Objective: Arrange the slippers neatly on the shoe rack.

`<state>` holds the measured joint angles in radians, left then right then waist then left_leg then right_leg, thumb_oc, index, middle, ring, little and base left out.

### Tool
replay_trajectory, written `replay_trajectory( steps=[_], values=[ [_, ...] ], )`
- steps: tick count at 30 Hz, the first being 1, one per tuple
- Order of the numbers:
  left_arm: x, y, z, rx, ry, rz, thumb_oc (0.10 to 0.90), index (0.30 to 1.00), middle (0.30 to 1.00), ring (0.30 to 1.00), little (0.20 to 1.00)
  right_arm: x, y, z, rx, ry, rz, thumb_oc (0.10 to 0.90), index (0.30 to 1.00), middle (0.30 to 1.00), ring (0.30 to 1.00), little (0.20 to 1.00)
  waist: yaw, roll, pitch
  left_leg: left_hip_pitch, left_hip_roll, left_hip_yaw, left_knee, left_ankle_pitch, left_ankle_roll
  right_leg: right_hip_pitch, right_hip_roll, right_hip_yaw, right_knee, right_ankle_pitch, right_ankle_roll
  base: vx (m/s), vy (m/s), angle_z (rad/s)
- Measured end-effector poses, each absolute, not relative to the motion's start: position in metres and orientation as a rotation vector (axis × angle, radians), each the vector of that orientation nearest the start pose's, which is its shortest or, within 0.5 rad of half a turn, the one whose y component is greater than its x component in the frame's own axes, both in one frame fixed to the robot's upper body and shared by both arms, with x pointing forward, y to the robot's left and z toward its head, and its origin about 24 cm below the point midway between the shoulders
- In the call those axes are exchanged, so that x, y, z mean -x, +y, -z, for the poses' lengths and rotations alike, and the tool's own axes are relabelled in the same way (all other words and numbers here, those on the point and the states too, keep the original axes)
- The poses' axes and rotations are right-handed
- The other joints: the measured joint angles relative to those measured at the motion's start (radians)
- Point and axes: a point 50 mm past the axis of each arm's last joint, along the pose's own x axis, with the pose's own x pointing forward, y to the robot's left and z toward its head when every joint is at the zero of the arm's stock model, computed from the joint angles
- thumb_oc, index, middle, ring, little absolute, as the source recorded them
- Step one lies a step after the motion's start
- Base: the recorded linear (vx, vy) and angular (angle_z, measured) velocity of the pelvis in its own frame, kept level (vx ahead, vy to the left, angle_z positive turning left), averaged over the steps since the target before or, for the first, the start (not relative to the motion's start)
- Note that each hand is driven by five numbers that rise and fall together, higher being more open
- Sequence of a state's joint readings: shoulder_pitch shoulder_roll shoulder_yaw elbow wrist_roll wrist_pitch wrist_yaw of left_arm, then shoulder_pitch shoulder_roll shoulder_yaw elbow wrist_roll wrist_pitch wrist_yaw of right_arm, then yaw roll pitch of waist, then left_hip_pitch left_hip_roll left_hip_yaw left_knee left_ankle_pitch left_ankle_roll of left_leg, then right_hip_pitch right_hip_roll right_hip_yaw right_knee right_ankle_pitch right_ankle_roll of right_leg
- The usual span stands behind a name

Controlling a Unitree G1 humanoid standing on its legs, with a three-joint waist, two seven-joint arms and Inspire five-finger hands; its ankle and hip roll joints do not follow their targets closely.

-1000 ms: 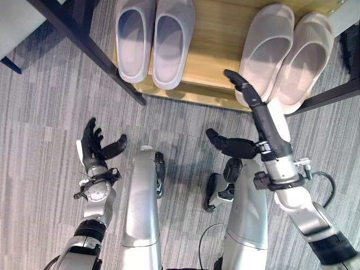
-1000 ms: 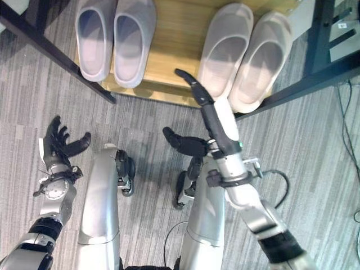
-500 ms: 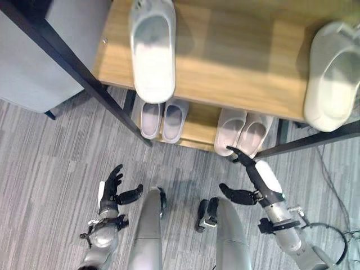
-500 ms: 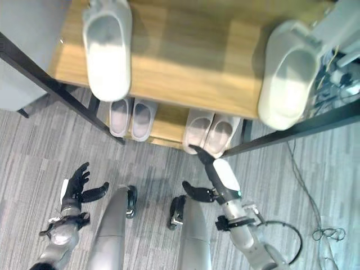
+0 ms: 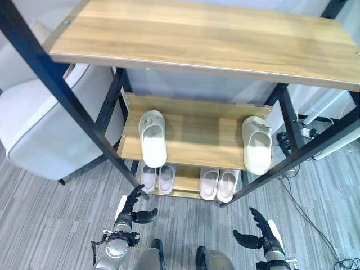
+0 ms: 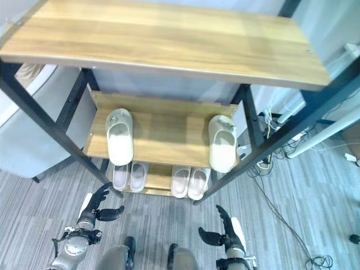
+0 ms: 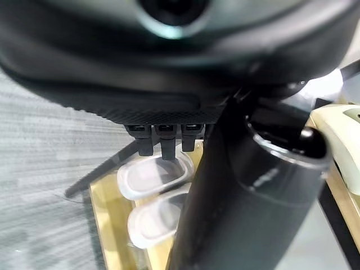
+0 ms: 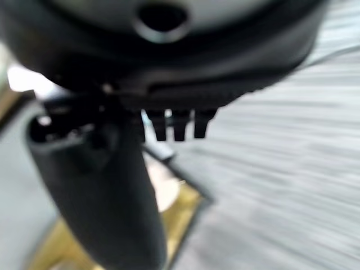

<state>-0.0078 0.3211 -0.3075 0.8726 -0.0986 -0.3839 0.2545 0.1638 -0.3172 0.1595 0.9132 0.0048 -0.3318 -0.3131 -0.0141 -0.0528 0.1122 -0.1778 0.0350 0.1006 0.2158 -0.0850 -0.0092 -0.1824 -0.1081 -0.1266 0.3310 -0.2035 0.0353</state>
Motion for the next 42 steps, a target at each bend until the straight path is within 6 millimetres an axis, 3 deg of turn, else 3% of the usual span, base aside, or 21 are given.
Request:
replay_trajectory(
  steps=[5, 8, 10, 13, 16, 18, 20, 24, 33, 36, 40, 42],
  values=[
    [-0.156, 0.220, 0.116, -0.374, 0.602, -0.086, 0.800, 0.900, 0.900, 0.900, 0.900, -0.067, -0.269, 0.140, 0.400, 0.924, 0.384, 0.800, 0.900, 0.900, 0.900, 0.900, -0.001, 0.037, -0.051, 0.151, -0.008, 0.005, -0.196, 0.069, 0.006, 0.151, 0.019, -0.004, -0.194, 0.074, 0.013, 0.07, 0.019, -0.04],
    [-0.155, 0.220, 0.118, -0.375, 0.620, -0.071, 0.800, 0.900, 0.900, 0.900, 0.900, -0.052, -0.267, 0.147, 0.370, 1.008, 0.418, 0.800, 0.900, 0.900, 0.900, 0.900, 0.000, 0.045, -0.075, 0.194, -0.013, 0.013, -0.239, 0.078, 0.005, 0.173, 0.018, -0.002, -0.204, 0.081, 0.016, -0.05, -0.004, -0.09],
    [-0.162, 0.220, 0.116, -0.429, 0.609, -0.027, 0.800, 0.900, 0.900, 0.900, 0.900, -0.056, -0.264, 0.148, 0.318, 1.008, 0.456, 0.800, 0.900, 0.900, 0.900, 0.900, -0.005, 0.048, -0.072, 0.193, -0.015, 0.016, -0.234, 0.079, 0.008, 0.158, 0.019, 0.027, -0.164, 0.077, 0.022, -0.15, -0.058, -0.09],
    [-0.146, 0.215, 0.107, -0.528, 0.523, 0.152, 0.800, 0.900, 0.900, 0.900, 0.900, -0.065, -0.260, 0.150, 0.233, 1.002, 0.505, 0.800, 0.900, 0.900, 0.900, 0.900, 0.002, 0.056, -0.061, 0.203, -0.009, 0.020, -0.233, 0.086, 0.006, 0.166, 0.011, 0.046, -0.155, 0.072, 0.033, -0.15, -0.190, -0.03],
    [-0.124, 0.208, 0.129, -0.538, 0.661, 0.177, 0.800, 0.900, 0.900, 0.900, 0.900, -0.062, -0.261, 0.150, 0.228, 1.005, 0.518, 0.800, 0.900, 0.900, 0.900, 0.900, 0.002, 0.077, -0.056, 0.201, -0.011, -0.001, -0.236, 0.095, -0.002, 0.195, 0.016, 0.042, -0.232, 0.088, 0.038, -0.02, -0.202, 0.17],
    [-0.090, 0.207, 0.149, -0.484, 0.841, 0.129, 0.800, 0.900, 0.900, 0.900, 0.900, -0.063, -0.261, 0.150, 0.230, 1.006, 0.512, 0.800, 0.900, 0.900, 0.900, 0.900, 0.006, 0.091, -0.060, 0.206, 0.000, 0.003, -0.257, 0.106, -0.015, 0.203, 0.032, 0.048, -0.272, 0.112, 0.028, 0.04, -0.139, -0.06],
    [-0.073, 0.210, 0.155, -0.448, 0.930, 0.101, 0.800, 0.900, 0.900, 0.900, 0.900, -0.060, -0.262, 0.150, 0.233, 1.013, 0.514, 0.800, 0.900, 0.900, 0.900, 0.900, 0.006, 0.104, -0.064, 0.209, 0.011, 0.001, -0.267, 0.118, -0.022, 0.217, 0.044, 0.044, -0.303, 0.128, 0.022, 0.01, -0.113, -0.01],
    [-0.073, 0.222, 0.156, -0.414, 0.961, 0.005, 0.800, 0.900, 0.900, 0.900, 0.900, -0.048, -0.266, 0.151, 0.223, 1.038, 0.513, 0.800, 0.900, 0.900, 0.900, 0.900, 0.020, 0.112, -0.066, 0.233, 0.027, 0.001, -0.273, 0.125, -0.026, 0.273, 0.066, 0.044, -0.379, 0.164, 0.006, 0.01, -0.156, -0.02],
    [-0.091, 0.196, 0.156, -0.378, 0.911, 0.064, 0.800, 0.900, 0.900, 0.900, 0.900, -0.033, -0.261, 0.155, 0.217, 1.101, 0.457, 0.800, 0.900, 0.900, 0.900, 0.900, 0.014, 0.113, -0.080, 0.251, 0.040, -0.004, -0.291, 0.138, -0.045, 0.310, 0.082, 0.031, -0.430, 0.191, -0.001, 0.01, -0.032, 0.02],
    [-0.114, 0.187, 0.131, -0.400, 0.707, 0.210, 0.800, 0.900, 0.900, 0.900, 0.900, -0.030, -0.261, 0.155, 0.220, 1.104, 0.453, 0.800, 0.900, 0.900, 0.900, 0.900, 0.013, 0.112, -0.081, 0.240, 0.037, -0.011, -0.297, 0.146, -0.048, 0.300, 0.080, 0.024, -0.429, 0.194, 0.000, -0.06, -0.003, 0.08],
    [-0.141, 0.171, 0.051, -0.351, 0.283, 0.493, 0.800, 0.900, 0.900, 0.900, 0.900, -0.020, -0.263, 0.154, 0.222, 1.114, 0.464, 0.800, 0.900, 0.900, 0.900, 0.900, 0.030, 0.113, -0.076, 0.239, 0.032, -0.010, -0.306, 0.151, -0.049, 0.296, 0.074, 0.022, -0.428, 0.194, 0.004, 0.01, 0.002, 0.01],
    [-0.148, 0.166, 0.041, -0.274, 0.240, 0.521, 0.800, 0.900, 0.900, 0.900, 0.900, -0.020, -0.264, 0.154, 0.229, 1.124, 0.459, 0.800, 0.900, 0.900, 0.900, 0.900, 0.027, 0.130, -0.073, 0.238, 0.028, -0.009, -0.306, 0.151, -0.049, 0.294, 0.070, 0.022, -0.430, 0.196, 0.006, -0.01, -0.001, -0.02]
  ],
)
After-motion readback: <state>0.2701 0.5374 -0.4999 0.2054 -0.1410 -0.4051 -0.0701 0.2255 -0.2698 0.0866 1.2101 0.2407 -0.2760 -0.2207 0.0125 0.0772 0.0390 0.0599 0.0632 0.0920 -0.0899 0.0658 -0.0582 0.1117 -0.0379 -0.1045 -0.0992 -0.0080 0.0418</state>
